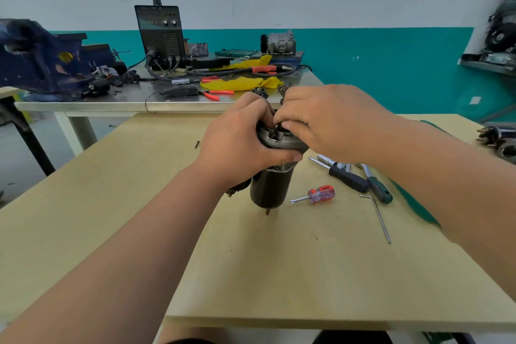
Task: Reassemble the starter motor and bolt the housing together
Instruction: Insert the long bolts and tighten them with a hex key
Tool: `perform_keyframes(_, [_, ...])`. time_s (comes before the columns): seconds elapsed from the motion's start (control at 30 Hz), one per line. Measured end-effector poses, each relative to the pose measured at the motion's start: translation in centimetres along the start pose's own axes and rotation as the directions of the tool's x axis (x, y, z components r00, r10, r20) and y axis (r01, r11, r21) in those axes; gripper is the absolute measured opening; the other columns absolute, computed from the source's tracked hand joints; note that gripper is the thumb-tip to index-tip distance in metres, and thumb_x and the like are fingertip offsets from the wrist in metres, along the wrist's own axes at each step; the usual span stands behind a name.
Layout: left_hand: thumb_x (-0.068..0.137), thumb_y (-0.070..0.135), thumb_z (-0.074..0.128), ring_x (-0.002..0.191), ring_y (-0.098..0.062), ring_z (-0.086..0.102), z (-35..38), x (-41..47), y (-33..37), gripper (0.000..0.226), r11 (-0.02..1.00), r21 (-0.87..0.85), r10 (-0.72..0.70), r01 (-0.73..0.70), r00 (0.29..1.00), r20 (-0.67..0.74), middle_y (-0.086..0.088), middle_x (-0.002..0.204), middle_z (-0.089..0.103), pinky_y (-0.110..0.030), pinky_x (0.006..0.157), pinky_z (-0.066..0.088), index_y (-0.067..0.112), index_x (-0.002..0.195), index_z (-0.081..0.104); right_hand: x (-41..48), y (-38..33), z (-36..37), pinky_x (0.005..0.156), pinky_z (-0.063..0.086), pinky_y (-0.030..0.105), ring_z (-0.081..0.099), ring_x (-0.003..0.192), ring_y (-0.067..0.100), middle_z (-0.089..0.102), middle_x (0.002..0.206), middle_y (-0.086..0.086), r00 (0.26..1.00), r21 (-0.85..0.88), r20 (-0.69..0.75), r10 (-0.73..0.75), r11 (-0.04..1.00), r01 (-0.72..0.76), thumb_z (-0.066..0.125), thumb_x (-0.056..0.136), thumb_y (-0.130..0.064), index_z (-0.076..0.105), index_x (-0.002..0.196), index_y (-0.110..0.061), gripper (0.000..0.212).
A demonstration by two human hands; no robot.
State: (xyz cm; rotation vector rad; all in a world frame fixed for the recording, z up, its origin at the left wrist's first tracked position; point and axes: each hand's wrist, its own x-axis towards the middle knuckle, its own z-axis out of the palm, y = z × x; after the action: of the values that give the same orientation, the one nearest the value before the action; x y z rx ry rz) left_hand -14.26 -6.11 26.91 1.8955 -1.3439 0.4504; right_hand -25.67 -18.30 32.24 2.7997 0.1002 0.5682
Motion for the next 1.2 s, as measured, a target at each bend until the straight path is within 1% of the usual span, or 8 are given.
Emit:
perform_keyframes(0.2, [0.05,0.059,0.074,0.083,-0.015,0.054,-0.2,0.3,-0.1,0.053,0.998,-0.05,0.027,-0.026,0.999,0.026,0.005,0.099,0.054,-0.041,0.07,0.052,0.022,0.078,0.048,-0.6,0.4,-0.8,0.073,0.051,0.042,0.055,0.098,0.019,0.057,0.114,-0.003,0.991,-0.089,0.024,-0.131,0.987,0.132,0.053,0.096,-0.022,0.058,0.122,-0.025,0.026])
perform_keyframes(0.4, [0.05,0.056,0.076,0.085,-0.011,0.054,-0.3,0.4,-0.4,0.048,0.996,-0.079,0.044,-0.04,0.998,0.041,0.006,0.099,0.054,-0.033,0.071,0.051,0.031,0.075,0.043,-0.7,0.3,-0.6,0.063,0.047,0.034,0.053,0.082,0.019,0.061,0.107,0.007,0.983,-0.041,0.016,-0.182,0.982,0.182,0.061,0.091,-0.013,0.065,0.114,-0.013,0.024])
perform_keyframes(0.57, [0.05,0.056,0.076,0.081,-0.003,0.049,-0.2,0.5,-0.5,0.048,0.996,-0.073,0.056,-0.051,0.996,0.069,0.008,0.097,0.052,-0.019,0.065,0.044,0.037,0.073,0.039,-0.2,0.2,-1.0,0.076,0.043,0.035,0.048,0.091,0.015,0.051,0.115,-0.002,0.995,0.056,0.058,-0.075,0.996,0.072,0.042,0.098,-0.028,0.066,0.113,-0.026,0.028])
perform_keyframes(0.8, [0.049,0.059,0.074,0.086,-0.009,0.052,-0.4,0.4,-0.2,0.048,0.998,-0.053,0.025,-0.021,0.997,0.073,0.007,0.101,0.054,-0.032,0.071,0.051,0.032,0.075,0.045,0.4,-0.7,-1.9,0.063,0.033,0.026,0.048,0.077,0.01,0.052,0.084,-0.007,0.992,0.094,0.121,0.033,0.995,-0.045,0.048,0.096,-0.026,0.07,0.105,-0.029,0.024])
perform_keyframes(0.9, [0.047,0.062,0.072,0.084,-0.014,0.053,-0.2,0.2,0.0,0.057,0.999,-0.009,-0.042,0.042,0.999,0.026,0.005,0.098,0.053,-0.04,0.07,0.052,0.02,0.08,0.051,0.8,-0.7,-2.3,0.06,0.04,0.019,0.057,0.074,0.007,0.063,0.079,-0.009,0.978,0.219,0.12,0.168,0.957,-0.191,0.057,0.091,-0.029,0.073,0.09,-0.026,0.016])
perform_keyframes(0.97, [0.048,0.065,0.072,0.077,-0.014,0.051,0.2,0.3,0.3,0.06,0.993,0.047,-0.105,0.106,0.994,-0.019,0.005,0.094,0.051,-0.038,0.063,0.05,0.019,0.081,0.051,1.3,-0.9,-2.5,0.062,0.046,0.026,0.059,0.074,0.012,0.067,0.079,-0.003,0.96,0.239,0.146,0.237,0.934,-0.267,0.059,0.088,-0.029,0.073,0.084,-0.021,0.016])
perform_keyframes(1.07, [0.058,0.063,0.074,0.075,-0.014,0.045,1.6,0.8,1.0,0.056,0.937,0.252,-0.215,0.243,0.968,-0.132,0.006,0.09,0.042,-0.028,0.048,0.035,0.021,0.088,0.054,2.7,-2.4,-2.0,0.051,0.04,0.032,0.051,0.061,0.02,0.055,0.068,0.006,0.913,0.132,0.126,0.388,0.906,-0.403,0.055,0.087,-0.019,0.054,0.067,-0.012,0.021])
perform_keyframes(1.2, [0.066,0.058,0.069,0.084,-0.015,0.038,2.5,1.2,1.5,0.051,0.893,0.346,-0.244,0.288,0.955,-0.166,0.006,0.09,0.038,-0.026,0.049,0.024,0.024,0.101,0.056,4.2,-3.7,-2.0,0.053,0.036,0.032,0.042,0.057,0.018,0.044,0.066,0.006,0.875,0.058,0.141,0.462,0.879,-0.474,0.051,0.087,-0.008,0.037,0.064,-0.012,0.027])
